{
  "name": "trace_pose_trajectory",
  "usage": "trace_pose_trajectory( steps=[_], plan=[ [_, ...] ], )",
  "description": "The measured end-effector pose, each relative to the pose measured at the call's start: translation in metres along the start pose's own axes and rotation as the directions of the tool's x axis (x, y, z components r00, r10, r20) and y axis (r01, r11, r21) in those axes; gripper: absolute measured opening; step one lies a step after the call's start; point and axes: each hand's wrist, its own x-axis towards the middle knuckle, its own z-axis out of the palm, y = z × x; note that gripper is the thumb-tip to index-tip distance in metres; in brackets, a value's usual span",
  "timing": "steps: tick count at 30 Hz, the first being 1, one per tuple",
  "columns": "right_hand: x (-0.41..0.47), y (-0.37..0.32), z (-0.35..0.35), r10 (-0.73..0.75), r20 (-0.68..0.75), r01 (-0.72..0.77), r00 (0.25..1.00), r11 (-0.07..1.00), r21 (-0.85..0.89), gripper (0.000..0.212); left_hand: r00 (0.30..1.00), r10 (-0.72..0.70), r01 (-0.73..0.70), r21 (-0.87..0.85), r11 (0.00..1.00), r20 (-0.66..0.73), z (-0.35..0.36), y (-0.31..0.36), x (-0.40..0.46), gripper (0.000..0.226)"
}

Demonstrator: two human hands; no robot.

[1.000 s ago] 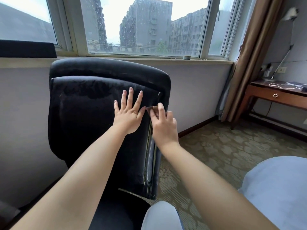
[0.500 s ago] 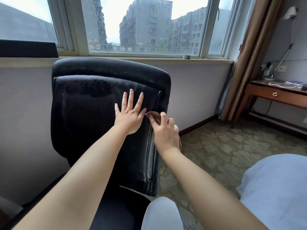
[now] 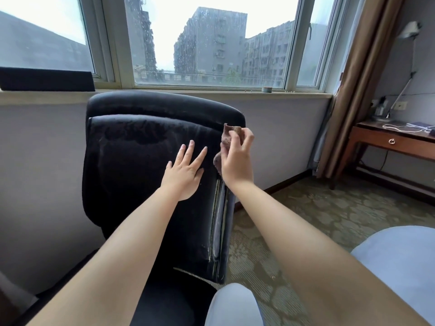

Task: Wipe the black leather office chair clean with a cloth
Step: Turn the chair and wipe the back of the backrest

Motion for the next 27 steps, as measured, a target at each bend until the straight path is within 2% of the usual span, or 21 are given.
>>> trace_pose_trajectory(
  steps=[1, 5, 7, 10, 14, 17, 22, 25, 27],
  plan=[
    [-0.003, 0.002, 0.008, 0.004, 0.016, -0.004, 1.000, 1.000, -0.028, 0.037, 1.000, 0.012, -0.011, 0.024, 1.000, -0.012, -0.001, -0.002, 0.001, 0.057],
    [-0.038, 0.015, 0.031, -0.004, 0.080, 0.032, 0.997, 0.932, -0.361, 0.057, 0.998, 0.031, -0.028, 0.065, 0.997, -0.046, 0.001, -0.003, 0.002, 0.057],
    [-0.046, 0.021, 0.032, -0.016, 0.146, 0.075, 0.989, 0.911, -0.405, 0.064, 0.998, 0.038, -0.034, 0.077, 0.996, -0.053, 0.004, -0.005, 0.003, 0.057],
    [-0.044, 0.028, 0.030, -0.016, 0.236, 0.111, 0.972, 0.912, -0.395, 0.065, 0.997, 0.042, -0.035, 0.095, 0.995, -0.069, 0.009, -0.008, 0.004, 0.057],
    [-0.051, 0.028, 0.037, -0.021, 0.109, 0.059, 0.994, 0.932, -0.358, 0.061, 0.996, 0.041, -0.034, 0.090, 0.995, -0.076, 0.014, -0.007, 0.005, 0.057],
    [-0.064, 0.029, 0.040, -0.038, 0.098, 0.067, 0.994, 0.947, -0.313, 0.060, 0.997, 0.038, -0.032, 0.081, 0.996, -0.067, 0.015, -0.009, 0.005, 0.057],
    [-0.102, 0.026, 0.042, -0.049, 0.193, 0.103, 0.980, 0.954, -0.283, 0.056, 0.998, 0.022, -0.020, 0.026, 0.999, -0.067, 0.016, -0.005, 0.004, 0.056],
    [-0.109, 0.030, 0.039, -0.063, 0.296, 0.141, 0.953, 0.958, -0.251, 0.059, 0.998, 0.020, -0.020, 0.000, 1.000, -0.062, 0.015, -0.002, 0.000, 0.057],
    [-0.110, 0.032, 0.036, -0.106, 0.261, 0.170, 0.959, 0.957, -0.236, 0.063, 0.998, 0.022, -0.023, -0.011, 1.000, -0.053, 0.014, -0.003, -0.003, 0.057]
  ],
)
